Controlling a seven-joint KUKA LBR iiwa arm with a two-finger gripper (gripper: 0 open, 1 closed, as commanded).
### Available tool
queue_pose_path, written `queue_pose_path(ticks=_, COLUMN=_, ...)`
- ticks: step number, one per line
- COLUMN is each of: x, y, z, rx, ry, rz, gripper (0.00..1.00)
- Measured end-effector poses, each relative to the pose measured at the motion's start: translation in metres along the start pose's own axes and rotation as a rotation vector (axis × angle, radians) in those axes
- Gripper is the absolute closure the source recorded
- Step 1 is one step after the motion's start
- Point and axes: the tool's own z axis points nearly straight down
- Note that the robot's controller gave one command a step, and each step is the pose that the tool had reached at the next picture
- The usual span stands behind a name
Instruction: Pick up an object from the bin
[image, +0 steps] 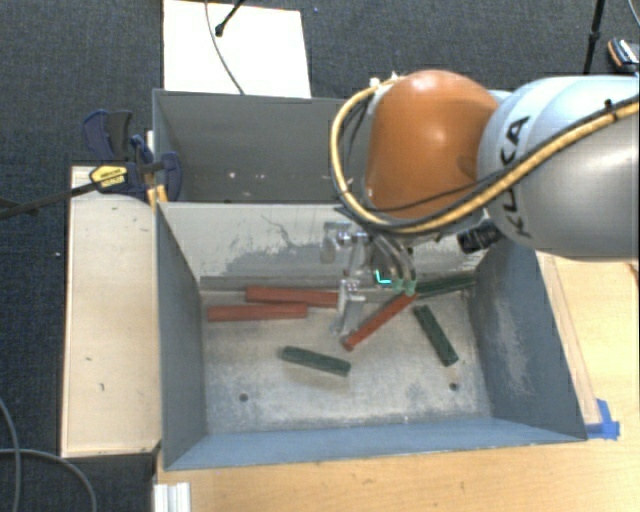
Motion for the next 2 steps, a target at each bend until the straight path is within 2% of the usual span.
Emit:
queue_pose_path(ticks=1, x=-0.002, y=-0.001, z=-0.005, rx=-0.001, ry=-0.008, rz=0.004, gripper=0.0)
queue_pose_path(ticks=2, x=-0.015, y=0.028, z=0.084, rx=-0.003, ry=-0.012, rz=0.046, gripper=0.0)
